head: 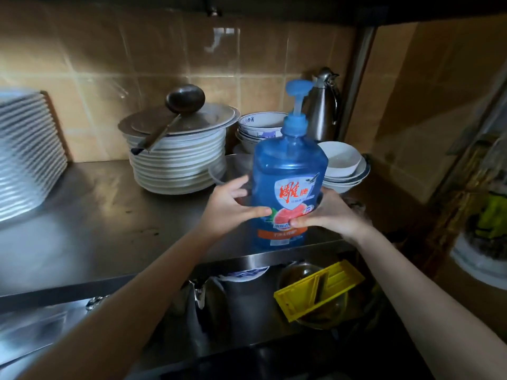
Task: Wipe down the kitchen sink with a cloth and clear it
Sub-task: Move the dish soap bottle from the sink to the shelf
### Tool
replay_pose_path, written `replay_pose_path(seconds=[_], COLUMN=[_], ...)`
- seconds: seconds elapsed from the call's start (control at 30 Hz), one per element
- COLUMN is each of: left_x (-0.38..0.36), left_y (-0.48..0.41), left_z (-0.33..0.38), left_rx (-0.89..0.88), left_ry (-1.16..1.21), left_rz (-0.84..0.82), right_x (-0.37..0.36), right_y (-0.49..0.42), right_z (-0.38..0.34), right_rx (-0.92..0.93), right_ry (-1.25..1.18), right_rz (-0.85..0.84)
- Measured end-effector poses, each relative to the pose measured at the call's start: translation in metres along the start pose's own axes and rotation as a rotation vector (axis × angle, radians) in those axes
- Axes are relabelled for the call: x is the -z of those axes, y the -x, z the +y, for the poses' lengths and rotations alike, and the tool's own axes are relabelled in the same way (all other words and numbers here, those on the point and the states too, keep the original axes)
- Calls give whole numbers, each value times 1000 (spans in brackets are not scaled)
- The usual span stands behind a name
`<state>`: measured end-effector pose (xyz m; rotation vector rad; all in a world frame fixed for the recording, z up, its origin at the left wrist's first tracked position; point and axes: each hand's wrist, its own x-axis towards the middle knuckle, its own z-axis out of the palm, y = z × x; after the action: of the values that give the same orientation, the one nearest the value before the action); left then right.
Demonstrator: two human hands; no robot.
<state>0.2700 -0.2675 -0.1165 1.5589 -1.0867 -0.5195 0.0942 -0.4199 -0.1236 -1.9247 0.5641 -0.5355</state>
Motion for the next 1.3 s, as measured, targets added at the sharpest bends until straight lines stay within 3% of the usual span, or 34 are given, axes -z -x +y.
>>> replay_pose_path(seconds=[0.27,0.7,0.97,1.13,1.3], left_x=[3,-1,-3,-21,-56], left_y=[-26,-23,25,73,112], left_z=[-11,-17,-17,-17,-31], left_rx=[40,17,-91,-129,-102], left_ry=[5,23,-94,-49,-121], left_rz=[49,-34,225,30,-53], right_x=[3,-4,-17,-39,-50], right_y=[-28,-12,46,107,181], right_z=[11,2,9,19,38], right_rx=[10,0,-113,-211,-316], right_ry=[20,102,167,108,183], right_rz=[-18,30,241,304,311])
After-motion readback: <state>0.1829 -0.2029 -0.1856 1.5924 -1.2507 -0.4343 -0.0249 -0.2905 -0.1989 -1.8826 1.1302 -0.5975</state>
